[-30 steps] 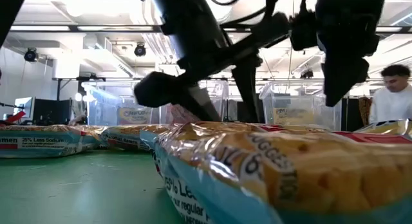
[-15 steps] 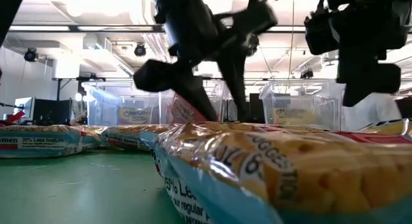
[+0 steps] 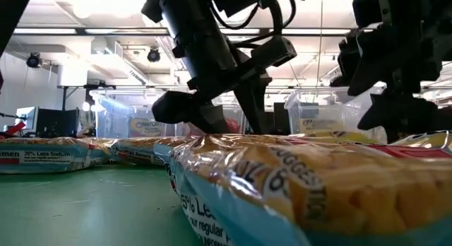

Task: Sort Maruchan noodles
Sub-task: Put the bottom yellow noodle pack into the top right transparent bin

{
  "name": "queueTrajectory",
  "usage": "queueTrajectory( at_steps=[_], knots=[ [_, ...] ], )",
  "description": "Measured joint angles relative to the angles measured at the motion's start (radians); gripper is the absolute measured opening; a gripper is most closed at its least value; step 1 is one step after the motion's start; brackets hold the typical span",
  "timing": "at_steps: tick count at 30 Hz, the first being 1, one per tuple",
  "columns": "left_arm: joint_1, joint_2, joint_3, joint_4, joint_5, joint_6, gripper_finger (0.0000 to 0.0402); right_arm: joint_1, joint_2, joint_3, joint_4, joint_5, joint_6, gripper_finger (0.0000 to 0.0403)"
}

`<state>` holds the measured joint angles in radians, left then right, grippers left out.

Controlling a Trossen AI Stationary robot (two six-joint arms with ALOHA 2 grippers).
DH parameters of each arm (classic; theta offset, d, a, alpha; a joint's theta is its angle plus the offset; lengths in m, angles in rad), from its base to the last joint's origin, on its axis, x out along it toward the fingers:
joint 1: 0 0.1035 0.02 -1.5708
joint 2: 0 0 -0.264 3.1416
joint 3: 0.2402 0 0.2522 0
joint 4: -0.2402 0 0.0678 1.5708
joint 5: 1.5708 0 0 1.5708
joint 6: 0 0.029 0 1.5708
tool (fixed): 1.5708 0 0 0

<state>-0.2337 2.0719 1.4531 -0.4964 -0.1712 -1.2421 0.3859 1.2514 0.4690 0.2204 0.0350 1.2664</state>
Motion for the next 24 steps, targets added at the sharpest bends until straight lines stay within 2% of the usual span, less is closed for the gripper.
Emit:
queueTrajectory(
  at_steps=[10, 15, 24],
  knots=[
    [0.001, -0.002, -0.025, 0.0, 0.005, -0.023, 0.017, 0.0, 0.007, 0.01, -0.005, 0.002, 0.059, 0.0203],
    [0.001, -0.002, -0.036, -0.004, 0.006, -0.031, 0.017, -0.002, 0.009, 0.014, -0.006, 0.042, 0.081, 0.0203],
    [0.001, 0.0, -0.049, -0.009, 0.008, -0.046, 0.017, -0.049, 0.01, 0.011, -0.008, 0.045, 0.092, 0.0203]
  ],
)
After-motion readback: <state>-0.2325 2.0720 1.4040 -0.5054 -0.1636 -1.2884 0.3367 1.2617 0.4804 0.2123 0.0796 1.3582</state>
